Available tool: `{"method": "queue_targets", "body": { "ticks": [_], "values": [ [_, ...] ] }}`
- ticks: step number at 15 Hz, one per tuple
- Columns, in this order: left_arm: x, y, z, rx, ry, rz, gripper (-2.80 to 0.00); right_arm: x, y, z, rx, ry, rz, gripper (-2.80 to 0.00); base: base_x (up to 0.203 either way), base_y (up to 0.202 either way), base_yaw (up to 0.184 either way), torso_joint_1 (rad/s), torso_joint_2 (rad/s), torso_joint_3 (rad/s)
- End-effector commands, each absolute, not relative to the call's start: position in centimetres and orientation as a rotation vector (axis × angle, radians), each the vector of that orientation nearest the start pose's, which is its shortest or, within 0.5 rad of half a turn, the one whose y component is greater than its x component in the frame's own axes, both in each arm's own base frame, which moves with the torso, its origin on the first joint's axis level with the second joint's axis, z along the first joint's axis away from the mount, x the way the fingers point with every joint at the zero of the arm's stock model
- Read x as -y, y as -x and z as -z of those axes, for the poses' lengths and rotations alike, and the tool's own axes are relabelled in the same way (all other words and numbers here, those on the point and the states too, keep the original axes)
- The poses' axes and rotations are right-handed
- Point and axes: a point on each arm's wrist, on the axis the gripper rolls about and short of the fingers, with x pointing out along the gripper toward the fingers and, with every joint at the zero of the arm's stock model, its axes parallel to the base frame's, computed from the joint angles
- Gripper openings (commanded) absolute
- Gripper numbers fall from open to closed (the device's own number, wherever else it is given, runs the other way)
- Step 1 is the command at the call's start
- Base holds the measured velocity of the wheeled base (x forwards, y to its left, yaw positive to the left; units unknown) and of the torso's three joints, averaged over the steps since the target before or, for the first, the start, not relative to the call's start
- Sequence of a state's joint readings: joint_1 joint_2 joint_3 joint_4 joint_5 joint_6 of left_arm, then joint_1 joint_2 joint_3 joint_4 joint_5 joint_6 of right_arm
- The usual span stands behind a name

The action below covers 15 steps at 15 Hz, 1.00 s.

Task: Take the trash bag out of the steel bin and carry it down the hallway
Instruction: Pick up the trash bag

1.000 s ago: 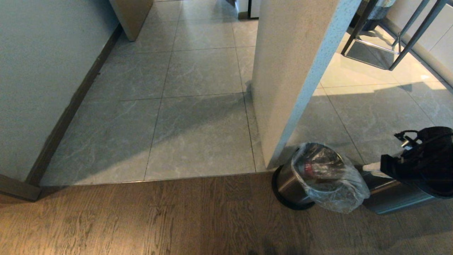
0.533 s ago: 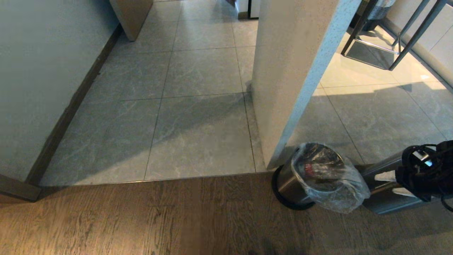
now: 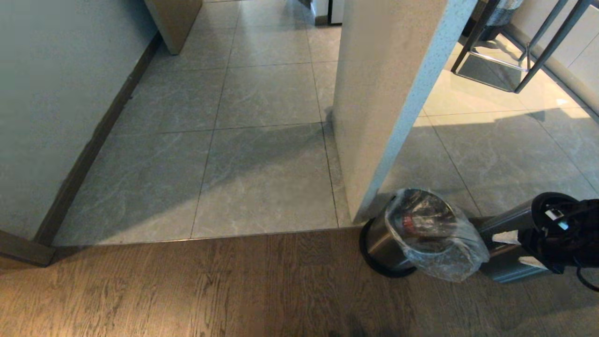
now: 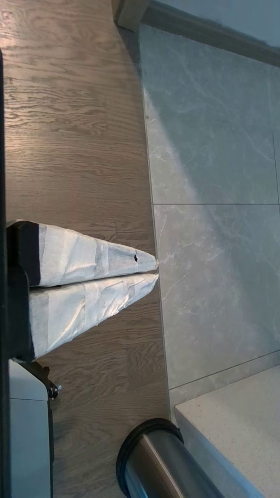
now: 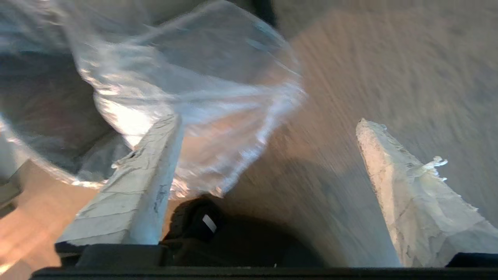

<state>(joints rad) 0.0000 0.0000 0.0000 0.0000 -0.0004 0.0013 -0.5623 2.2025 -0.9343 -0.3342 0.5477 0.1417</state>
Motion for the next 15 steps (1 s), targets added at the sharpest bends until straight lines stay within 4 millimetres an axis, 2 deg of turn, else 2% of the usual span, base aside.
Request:
{"method": "queue_targets", "body": {
  "ticks": [1, 3, 11, 13, 15],
  "values": [
    [0.0, 2.3, -7.5, 0.000, -0.002, 0.000, -2.80, 18.0, -31.5, -0.6, -0.801, -0.648, 0.022, 0.00, 0.000, 0.000, 0.000, 0.000, 0.00, 0.000],
    [0.0, 2.3, -7.5, 0.000, -0.002, 0.000, -2.80, 17.9, -31.7, -0.1, -0.782, -0.675, -0.064, 0.00, 0.000, 0.000, 0.000, 0.000, 0.00, 0.000],
    [0.0, 2.3, -7.5, 0.002, -0.002, 0.000, -2.80, 18.3, -33.5, 1.9, -0.732, -0.636, -0.097, 0.00, 0.000, 0.000, 0.000, 0.000, 0.00, 0.000],
    [0.0, 2.3, -7.5, 0.002, -0.002, 0.000, -2.80, 18.3, -33.7, 1.5, -0.716, -0.618, -0.115, 0.00, 0.000, 0.000, 0.000, 0.000, 0.00, 0.000],
    [0.0, 2.3, -7.5, 0.000, -0.002, 0.000, -2.80, 18.2, -33.5, 0.6, -0.697, -0.518, -0.144, 0.00, 0.000, 0.000, 0.000, 0.000, 0.00, 0.000]
  ]
}}
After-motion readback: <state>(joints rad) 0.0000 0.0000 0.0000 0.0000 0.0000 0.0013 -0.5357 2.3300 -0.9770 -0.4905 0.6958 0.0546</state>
